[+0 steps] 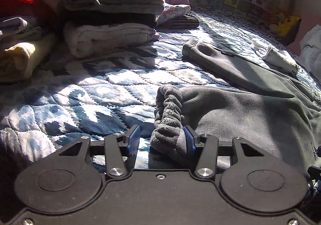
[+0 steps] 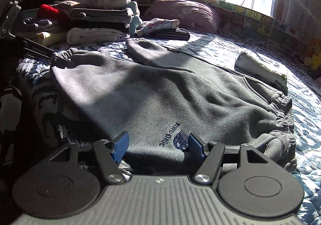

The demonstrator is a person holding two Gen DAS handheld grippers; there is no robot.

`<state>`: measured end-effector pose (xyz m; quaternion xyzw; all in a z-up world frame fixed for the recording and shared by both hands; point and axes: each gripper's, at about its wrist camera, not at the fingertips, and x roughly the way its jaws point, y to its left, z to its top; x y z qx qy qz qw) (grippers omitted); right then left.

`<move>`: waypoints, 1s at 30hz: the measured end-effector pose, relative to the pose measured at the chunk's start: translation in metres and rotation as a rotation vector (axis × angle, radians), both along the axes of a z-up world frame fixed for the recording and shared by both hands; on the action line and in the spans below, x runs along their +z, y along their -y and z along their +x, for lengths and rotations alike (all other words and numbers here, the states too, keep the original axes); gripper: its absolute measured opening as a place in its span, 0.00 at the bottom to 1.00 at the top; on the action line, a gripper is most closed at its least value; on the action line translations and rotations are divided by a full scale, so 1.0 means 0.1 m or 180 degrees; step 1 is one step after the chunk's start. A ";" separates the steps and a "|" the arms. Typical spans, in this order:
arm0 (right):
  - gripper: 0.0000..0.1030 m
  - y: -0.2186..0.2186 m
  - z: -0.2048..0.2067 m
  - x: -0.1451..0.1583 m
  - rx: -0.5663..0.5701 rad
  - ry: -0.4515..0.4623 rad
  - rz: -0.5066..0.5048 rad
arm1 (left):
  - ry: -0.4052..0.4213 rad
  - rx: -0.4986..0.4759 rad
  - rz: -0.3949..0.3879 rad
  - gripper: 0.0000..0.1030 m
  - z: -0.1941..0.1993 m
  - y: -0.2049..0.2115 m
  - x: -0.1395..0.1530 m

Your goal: Fold clothes

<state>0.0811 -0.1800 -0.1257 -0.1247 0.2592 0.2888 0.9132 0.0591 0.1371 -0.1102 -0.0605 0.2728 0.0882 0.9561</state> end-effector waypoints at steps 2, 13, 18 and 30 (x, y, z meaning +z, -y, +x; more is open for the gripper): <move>0.63 -0.01 -0.02 0.01 0.0022 0.0070 0.0025 | 0.0242 -0.0146 0.0157 0.43 -0.03 0.12 0.12; 0.64 0.13 0.03 0.01 -0.0005 -0.0237 0.0274 | -0.0284 -0.0421 -0.0033 0.51 0.73 0.34 -0.22; 0.63 0.40 0.11 0.16 -0.0246 0.0042 0.0583 | 0.0060 -0.0319 -0.0520 0.51 0.56 0.20 -0.10; 0.64 1.47 1.17 0.25 -0.1438 -0.0026 0.1140 | 0.0032 0.0033 -0.1078 0.55 1.46 -0.10 0.43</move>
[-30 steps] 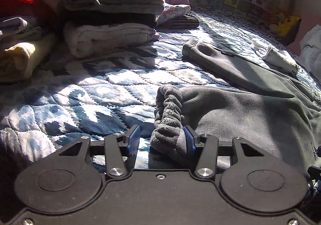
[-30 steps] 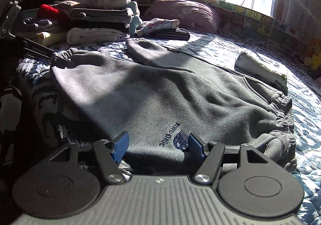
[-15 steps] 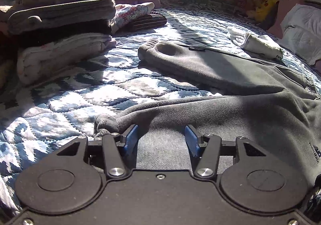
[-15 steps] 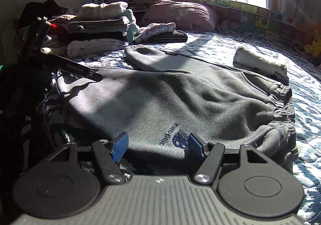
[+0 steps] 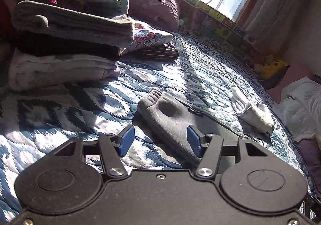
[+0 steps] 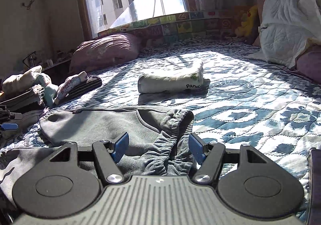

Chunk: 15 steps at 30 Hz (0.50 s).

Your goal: Fold clothes

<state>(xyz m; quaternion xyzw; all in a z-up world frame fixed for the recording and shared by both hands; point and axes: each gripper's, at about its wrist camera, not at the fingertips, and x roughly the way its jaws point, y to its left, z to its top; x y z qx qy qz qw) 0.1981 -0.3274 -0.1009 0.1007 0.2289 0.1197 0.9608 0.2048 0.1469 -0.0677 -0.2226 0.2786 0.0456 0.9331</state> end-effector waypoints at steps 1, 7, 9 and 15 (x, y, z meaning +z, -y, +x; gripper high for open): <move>0.64 0.06 0.07 -0.03 -0.0033 -0.0009 0.0030 | -0.0014 0.0000 0.0023 0.55 0.10 -0.01 0.01; 0.65 0.03 0.69 -0.12 0.0136 -0.0177 -0.0214 | -0.0261 -0.0207 0.0205 0.58 0.78 -0.05 -0.09; 0.65 0.02 0.86 -0.20 0.0236 -0.0308 -0.0208 | -0.0299 -0.0288 0.0233 0.58 0.94 -0.05 -0.17; 0.37 0.02 1.05 -0.32 0.0476 -0.0522 -0.0149 | -0.0387 -0.0415 0.0523 0.45 1.23 -0.05 -0.42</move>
